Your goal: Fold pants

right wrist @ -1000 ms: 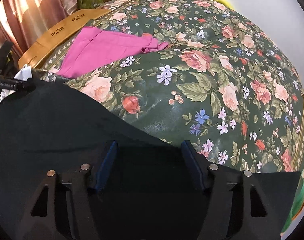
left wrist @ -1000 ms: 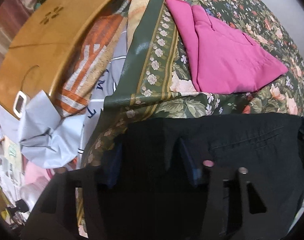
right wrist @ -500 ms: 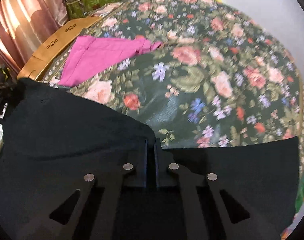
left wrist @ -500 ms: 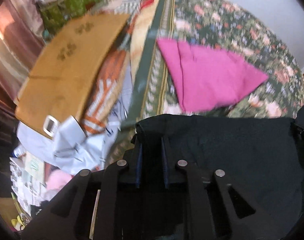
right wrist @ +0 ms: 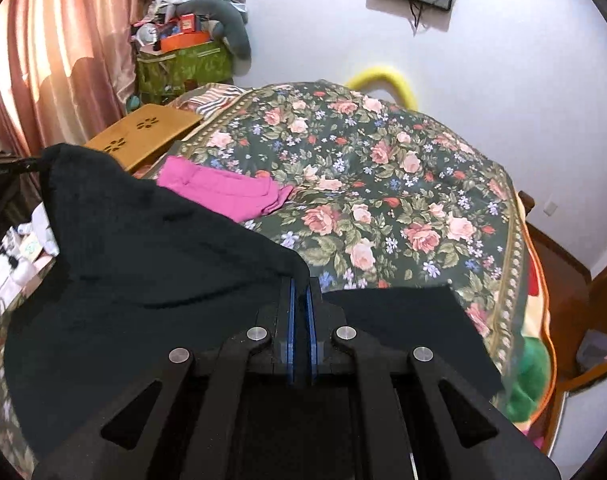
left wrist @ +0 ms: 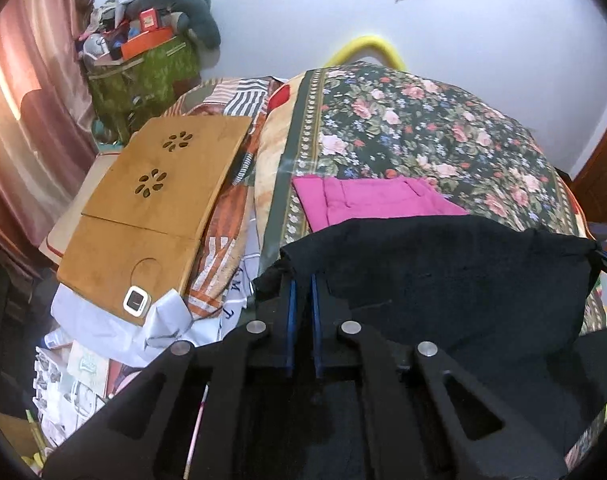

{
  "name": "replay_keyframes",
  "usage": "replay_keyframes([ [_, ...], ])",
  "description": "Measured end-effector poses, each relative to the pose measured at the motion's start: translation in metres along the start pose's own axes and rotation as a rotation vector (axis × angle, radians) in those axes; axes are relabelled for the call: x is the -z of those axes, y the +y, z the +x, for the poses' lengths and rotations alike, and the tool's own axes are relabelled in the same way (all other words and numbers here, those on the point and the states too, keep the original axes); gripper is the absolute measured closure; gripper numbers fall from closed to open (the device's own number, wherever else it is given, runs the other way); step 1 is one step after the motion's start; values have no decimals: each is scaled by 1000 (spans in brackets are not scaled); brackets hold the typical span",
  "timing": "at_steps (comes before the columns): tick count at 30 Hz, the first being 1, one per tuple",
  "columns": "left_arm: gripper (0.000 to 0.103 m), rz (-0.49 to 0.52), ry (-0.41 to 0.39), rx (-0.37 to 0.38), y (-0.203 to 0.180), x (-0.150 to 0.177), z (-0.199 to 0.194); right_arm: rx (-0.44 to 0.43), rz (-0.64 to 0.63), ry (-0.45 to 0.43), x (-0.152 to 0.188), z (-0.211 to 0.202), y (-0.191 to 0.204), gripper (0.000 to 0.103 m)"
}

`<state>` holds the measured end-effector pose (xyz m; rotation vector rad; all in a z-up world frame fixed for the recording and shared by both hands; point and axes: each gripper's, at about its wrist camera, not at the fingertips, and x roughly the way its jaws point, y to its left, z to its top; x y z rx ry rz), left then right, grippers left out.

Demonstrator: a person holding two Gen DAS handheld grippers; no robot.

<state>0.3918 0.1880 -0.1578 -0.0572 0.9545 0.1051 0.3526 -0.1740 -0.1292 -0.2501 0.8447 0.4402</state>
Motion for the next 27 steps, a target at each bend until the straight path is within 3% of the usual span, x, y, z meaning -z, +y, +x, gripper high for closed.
replay_keyframes([
  [16,99,21,-33,-32,7,93,-58,-68,-7,-22,82,-73,55,99],
  [22,99,50,-51,-79,7,134,-75,-106,6,-6,113,-83,76,99],
  [27,99,15,-20,-86,17,164,-73,-126,33,20,136,-81,85,99],
])
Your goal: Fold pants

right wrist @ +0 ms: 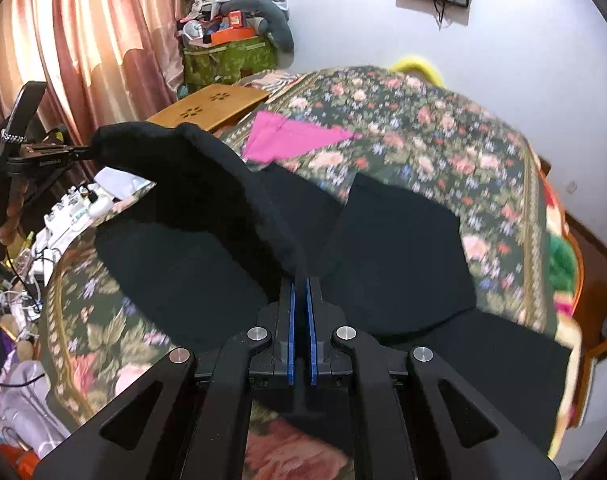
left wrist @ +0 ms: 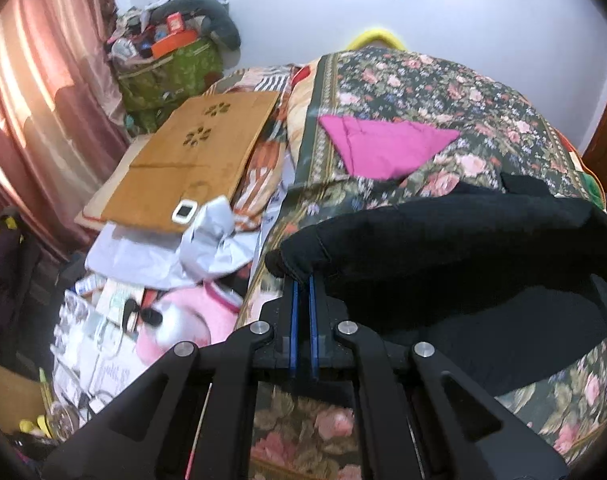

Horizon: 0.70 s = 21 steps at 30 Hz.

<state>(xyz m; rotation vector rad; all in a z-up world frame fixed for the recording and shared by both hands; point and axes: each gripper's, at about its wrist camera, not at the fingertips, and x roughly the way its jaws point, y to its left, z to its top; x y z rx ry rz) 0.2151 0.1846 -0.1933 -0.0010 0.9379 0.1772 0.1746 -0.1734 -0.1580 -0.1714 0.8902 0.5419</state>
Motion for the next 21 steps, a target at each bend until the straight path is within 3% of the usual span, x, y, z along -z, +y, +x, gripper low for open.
replay_keyframes([
  [5,103,-97,74,26,18,33,18,-14,38,28,24,5,4,99],
  [12,103,-136,191,32,18,72,48,-21,63,34,38,7,7,96],
  [19,100,-79,158,14,4,67,35,-40,73,50,36,-11,-2,95],
  [21,93,-71,133,26,-1,58,25,-38,86,42,34,-18,-8,91],
])
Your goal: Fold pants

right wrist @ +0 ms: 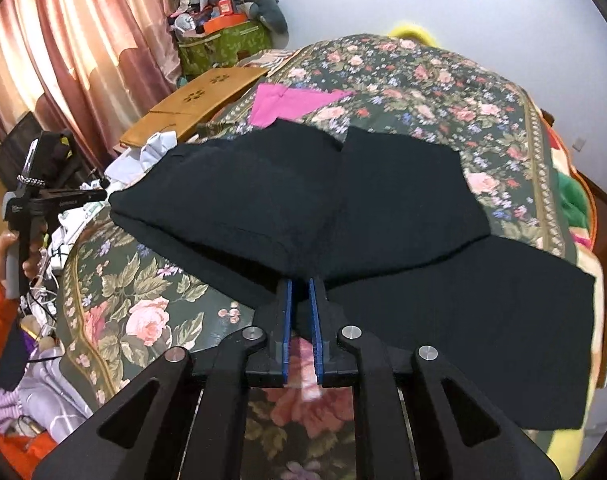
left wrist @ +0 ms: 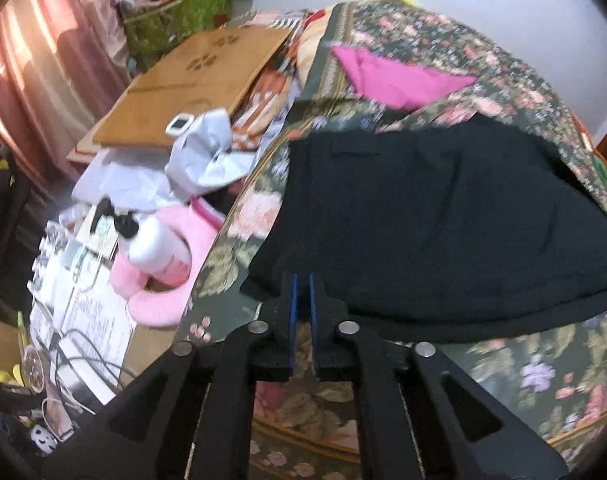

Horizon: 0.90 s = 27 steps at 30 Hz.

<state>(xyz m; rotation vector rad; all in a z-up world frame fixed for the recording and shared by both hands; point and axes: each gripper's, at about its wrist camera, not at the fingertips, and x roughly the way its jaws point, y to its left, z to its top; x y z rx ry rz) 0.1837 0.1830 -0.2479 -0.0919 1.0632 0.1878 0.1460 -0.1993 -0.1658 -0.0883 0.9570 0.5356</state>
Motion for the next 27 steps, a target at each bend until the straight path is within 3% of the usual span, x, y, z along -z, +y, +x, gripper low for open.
replay_keyframes([
  [1,90,3,-13,4,-3,-5,-5,0,16,-2,-3,-4,-5,90],
  [4,65,13,-53,18,-14,-21,-19,-9,54,-36,-11,-14,-14,80],
  [6,41,17,-86,41,-22,-34,-27,2,61,-67,-21,-18,-19,63],
  [10,27,38,-117,71,-41,-55,-35,50,49,-107,-46,-13,-30,55],
  [12,12,48,-123,65,-50,-67,-34,63,48,-101,-58,-4,-36,51],
  [15,7,44,-135,58,-61,-84,-29,63,50,-98,-73,8,-48,41],
  [27,7,61,-33,76,-95,-134,42,45,9,44,-139,109,-71,41],
])
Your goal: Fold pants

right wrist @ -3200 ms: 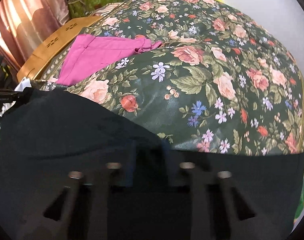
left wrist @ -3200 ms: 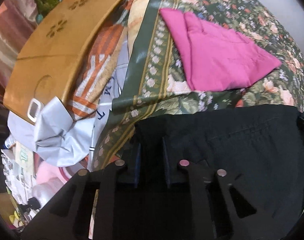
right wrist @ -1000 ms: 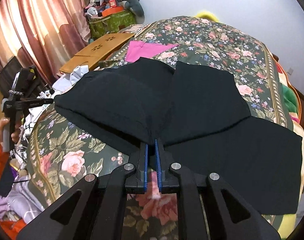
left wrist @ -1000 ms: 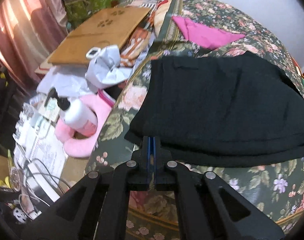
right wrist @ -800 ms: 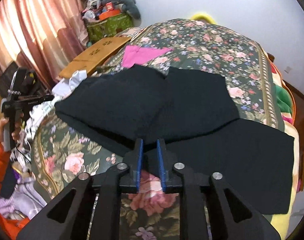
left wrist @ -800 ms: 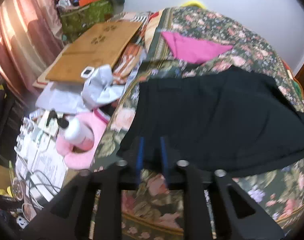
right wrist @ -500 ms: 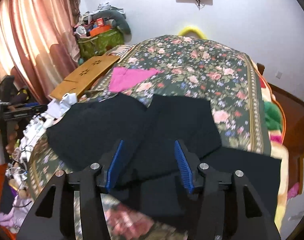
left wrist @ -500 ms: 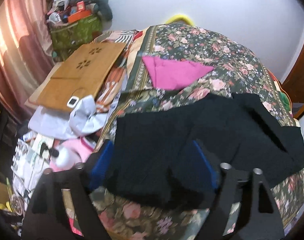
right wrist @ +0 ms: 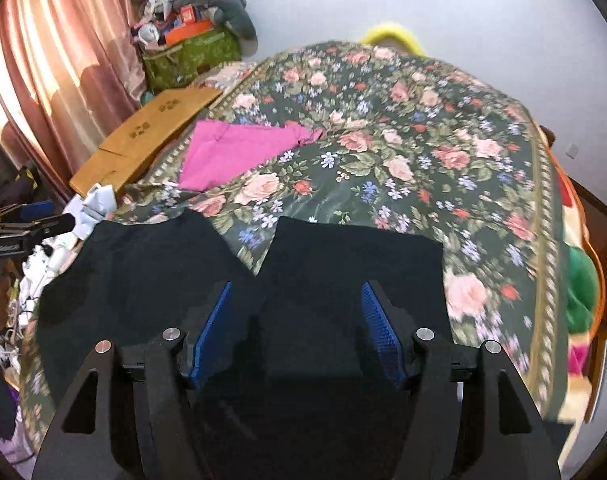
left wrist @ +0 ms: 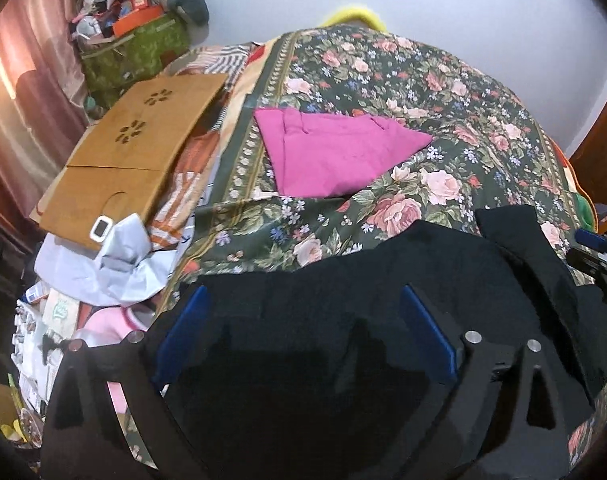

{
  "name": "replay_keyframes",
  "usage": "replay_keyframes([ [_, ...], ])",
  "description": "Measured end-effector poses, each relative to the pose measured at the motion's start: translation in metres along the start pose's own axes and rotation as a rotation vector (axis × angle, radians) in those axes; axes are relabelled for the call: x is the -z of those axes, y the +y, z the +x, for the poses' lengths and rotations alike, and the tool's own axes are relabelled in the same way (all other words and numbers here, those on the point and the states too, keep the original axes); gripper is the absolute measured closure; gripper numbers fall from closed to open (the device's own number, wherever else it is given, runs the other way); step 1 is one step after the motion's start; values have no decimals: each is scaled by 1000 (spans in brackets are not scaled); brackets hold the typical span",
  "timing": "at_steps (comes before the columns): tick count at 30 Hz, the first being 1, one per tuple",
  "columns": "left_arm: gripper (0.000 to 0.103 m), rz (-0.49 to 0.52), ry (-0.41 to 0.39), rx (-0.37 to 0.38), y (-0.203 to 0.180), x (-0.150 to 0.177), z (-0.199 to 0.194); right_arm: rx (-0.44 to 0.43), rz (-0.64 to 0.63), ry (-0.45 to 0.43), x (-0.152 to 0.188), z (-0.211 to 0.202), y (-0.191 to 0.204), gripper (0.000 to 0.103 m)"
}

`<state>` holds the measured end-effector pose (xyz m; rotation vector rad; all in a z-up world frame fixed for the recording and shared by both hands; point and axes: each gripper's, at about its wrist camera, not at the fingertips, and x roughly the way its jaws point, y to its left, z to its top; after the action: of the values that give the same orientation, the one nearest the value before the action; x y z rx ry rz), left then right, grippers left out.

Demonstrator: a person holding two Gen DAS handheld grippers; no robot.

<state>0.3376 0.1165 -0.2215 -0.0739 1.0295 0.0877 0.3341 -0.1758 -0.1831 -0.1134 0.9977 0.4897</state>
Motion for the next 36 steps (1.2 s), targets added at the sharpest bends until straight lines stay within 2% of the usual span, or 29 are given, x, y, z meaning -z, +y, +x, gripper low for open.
replay_keyframes([
  [5,7,51,22,-35,-11,-10,26,3,-5,68,-25,44,-5,41],
  [10,7,119,45,-67,-22,-9,48,-47,-13,151,-40,85,-3,41],
  [13,7,147,52,-74,-29,-5,55,-30,-14,199,-42,107,-4,47],
  [16,7,188,48,-94,-36,-1,58,-4,-22,173,-39,111,-3,51],
  [17,7,203,46,-101,-38,1,58,19,-27,160,-37,110,-3,60],
  [18,7,221,41,-108,-42,2,58,45,-40,141,-36,109,-2,77],
  [20,7,244,38,-117,-47,3,58,77,-48,139,-36,111,-5,91],
  [21,7,252,37,-122,-49,3,57,83,-57,138,-36,110,-6,94],
  [25,7,274,37,-112,-61,5,51,72,-38,138,-38,102,-12,96],
  [28,7,284,41,-78,-69,7,41,62,0,94,-38,82,-22,96],
  [32,7,314,35,-62,-89,11,26,51,51,12,-35,28,-42,96],
  [36,7,344,35,-12,-115,18,10,53,89,-82,-29,-36,-62,96],
])
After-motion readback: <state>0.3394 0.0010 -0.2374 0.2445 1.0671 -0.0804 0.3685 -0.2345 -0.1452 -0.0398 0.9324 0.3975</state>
